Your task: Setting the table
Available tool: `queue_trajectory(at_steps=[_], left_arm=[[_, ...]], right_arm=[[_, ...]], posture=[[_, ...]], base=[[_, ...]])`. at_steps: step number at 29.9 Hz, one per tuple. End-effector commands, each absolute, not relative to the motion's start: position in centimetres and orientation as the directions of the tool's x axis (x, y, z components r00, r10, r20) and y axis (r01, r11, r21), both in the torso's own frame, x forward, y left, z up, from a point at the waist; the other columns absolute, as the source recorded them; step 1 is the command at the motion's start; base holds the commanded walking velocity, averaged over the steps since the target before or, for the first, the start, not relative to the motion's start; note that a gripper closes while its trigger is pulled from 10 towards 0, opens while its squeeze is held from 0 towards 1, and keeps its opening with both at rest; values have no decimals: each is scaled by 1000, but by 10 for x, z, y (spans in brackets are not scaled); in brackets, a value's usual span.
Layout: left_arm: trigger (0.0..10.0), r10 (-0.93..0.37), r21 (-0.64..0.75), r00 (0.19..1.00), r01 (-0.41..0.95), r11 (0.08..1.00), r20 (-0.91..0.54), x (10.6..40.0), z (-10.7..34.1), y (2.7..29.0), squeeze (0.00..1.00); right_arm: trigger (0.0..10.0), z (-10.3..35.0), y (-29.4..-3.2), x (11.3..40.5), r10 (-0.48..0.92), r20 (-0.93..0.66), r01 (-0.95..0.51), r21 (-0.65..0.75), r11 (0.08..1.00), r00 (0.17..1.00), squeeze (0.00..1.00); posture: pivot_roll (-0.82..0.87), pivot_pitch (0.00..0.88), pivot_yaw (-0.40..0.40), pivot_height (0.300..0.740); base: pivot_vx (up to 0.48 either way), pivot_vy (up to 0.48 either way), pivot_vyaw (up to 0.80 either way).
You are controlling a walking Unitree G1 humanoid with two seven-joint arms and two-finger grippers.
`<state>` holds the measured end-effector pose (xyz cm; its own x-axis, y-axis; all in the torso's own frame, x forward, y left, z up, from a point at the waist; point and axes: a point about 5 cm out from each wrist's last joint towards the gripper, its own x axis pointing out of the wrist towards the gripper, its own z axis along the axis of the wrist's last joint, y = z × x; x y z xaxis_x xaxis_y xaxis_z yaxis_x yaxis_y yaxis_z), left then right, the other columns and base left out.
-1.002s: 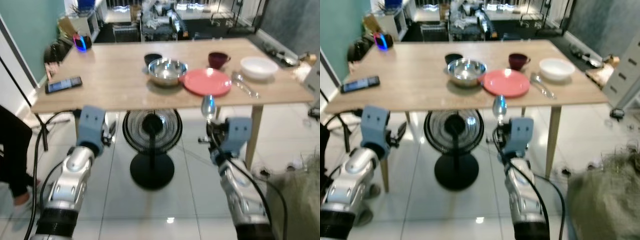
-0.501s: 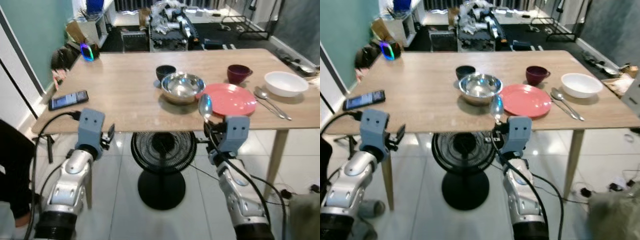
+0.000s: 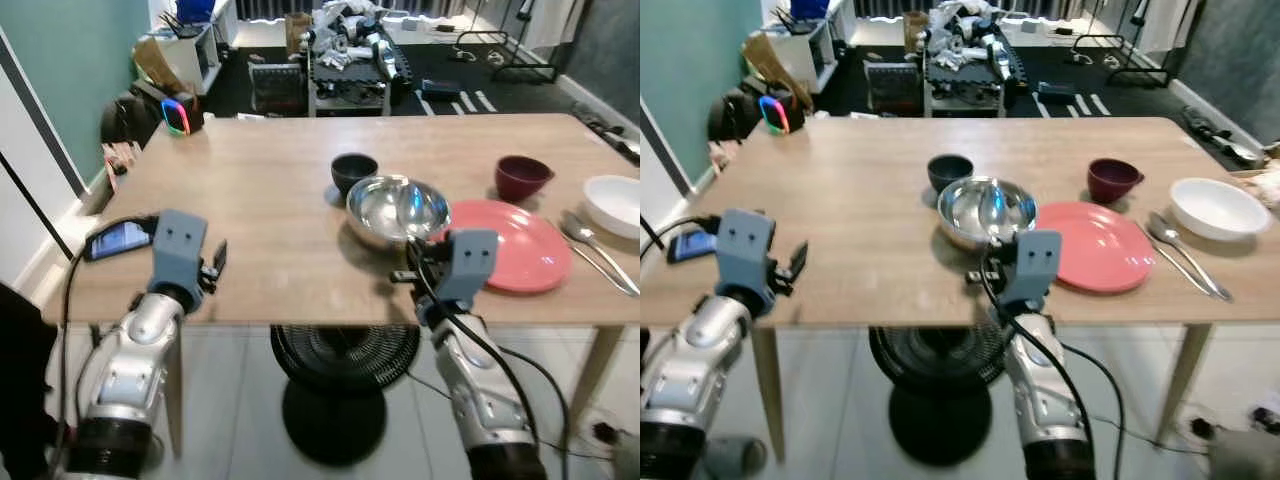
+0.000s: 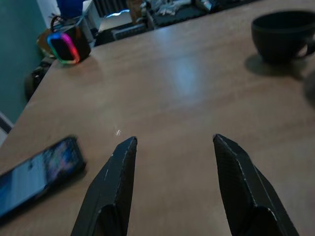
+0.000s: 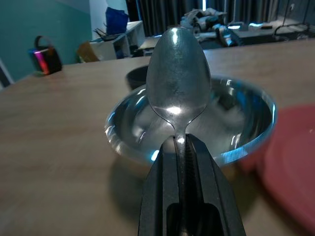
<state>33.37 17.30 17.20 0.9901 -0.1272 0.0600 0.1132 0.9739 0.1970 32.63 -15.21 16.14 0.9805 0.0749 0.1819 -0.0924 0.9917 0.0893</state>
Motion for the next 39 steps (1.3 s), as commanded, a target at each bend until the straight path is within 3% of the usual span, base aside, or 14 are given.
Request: queue_trajectory(at_steps=[1, 19, 29, 39], left_arm=[[10000, -136, 230, 988, 117, 966, 69, 329, 173, 176, 0], [10000, -182, 234, 979, 156, 960, 91, 324, 179, 170, 0], [10000, -218, 279, 975, 195, 940, 54, 318, 175, 169, 0], [10000, -221, 280, 974, 199, 939, 47, 317, 175, 166, 0]], right_arm=[[10000, 165, -151, 326, 78, 202, -100, 97, 990, 976, 0], [10000, 169, -148, 324, 108, 218, -130, 92, 987, 970, 0], [10000, 161, -97, 304, 340, 134, -344, 9, 939, 931, 0], [10000, 132, -71, 323, 277, -3, -277, -14, 961, 961, 0]], posture=[[36, 0, 97, 740], [37, 0, 93, 740], [45, 0, 80, 740], [74, 0, 77, 740]], base=[[0, 0, 0], [0, 0, 0], [0, 0, 0], [0, 0, 0]])
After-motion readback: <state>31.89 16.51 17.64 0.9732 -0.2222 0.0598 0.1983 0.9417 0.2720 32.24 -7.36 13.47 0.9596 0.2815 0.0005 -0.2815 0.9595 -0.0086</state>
